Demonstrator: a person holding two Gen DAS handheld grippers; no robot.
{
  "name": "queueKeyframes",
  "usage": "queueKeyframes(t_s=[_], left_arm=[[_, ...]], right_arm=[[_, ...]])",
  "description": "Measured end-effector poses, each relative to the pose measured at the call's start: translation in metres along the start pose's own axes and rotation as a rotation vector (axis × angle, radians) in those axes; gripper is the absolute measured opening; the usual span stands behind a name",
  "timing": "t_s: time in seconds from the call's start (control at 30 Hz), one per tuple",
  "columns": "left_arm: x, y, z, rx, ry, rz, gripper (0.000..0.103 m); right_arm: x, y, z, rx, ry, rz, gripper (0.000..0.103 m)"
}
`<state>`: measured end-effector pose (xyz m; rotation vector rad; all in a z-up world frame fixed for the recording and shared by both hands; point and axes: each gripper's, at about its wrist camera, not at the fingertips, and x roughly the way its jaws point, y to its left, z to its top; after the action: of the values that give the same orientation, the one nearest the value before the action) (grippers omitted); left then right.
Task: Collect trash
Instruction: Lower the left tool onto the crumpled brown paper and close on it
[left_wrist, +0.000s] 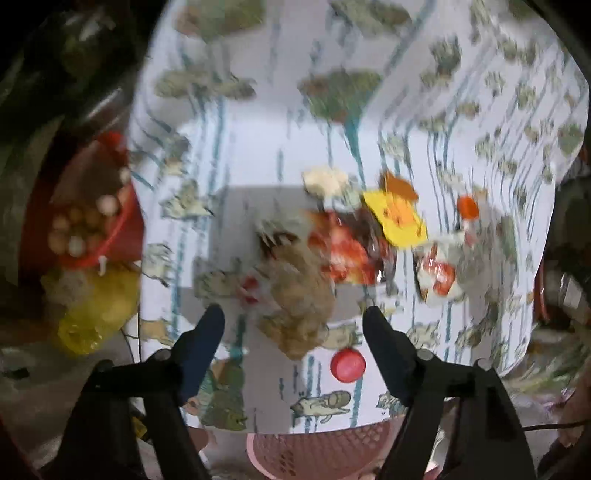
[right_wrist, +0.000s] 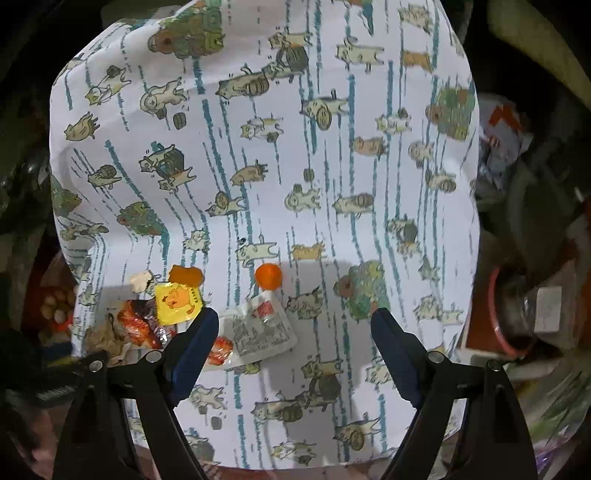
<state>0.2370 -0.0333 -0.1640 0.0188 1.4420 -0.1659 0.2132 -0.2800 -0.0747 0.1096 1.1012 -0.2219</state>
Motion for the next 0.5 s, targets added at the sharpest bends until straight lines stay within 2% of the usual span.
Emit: queueKeyframes(t_s=[0.13,0.23,0.3,0.5], left_arm=[[0.018,-0.010,-0.001,0.056,-0.002,0.109,0.067],[0.027,-0.008,-0.001,0.061,-0.031,0.177,0.052],[0.022,-0.005,-0.001,0.040,-0.036,0.135,0.047],[-0.020,0.000,-0.007,0.029,-0.091,0.107,0.045]], right_arm=[[-0.007,0.006,-0.007,-0.032,-0.019,-0.025,0.086],[-0.007,0.007,-0.008,-0.042,0.003,0.005,0.086],[-0.005,0.004,-0.008,-0.030,0.006,-0.006,0.086],[0.005,-0.003,-0.005,0.008,0.040,-0.014,0.086]])
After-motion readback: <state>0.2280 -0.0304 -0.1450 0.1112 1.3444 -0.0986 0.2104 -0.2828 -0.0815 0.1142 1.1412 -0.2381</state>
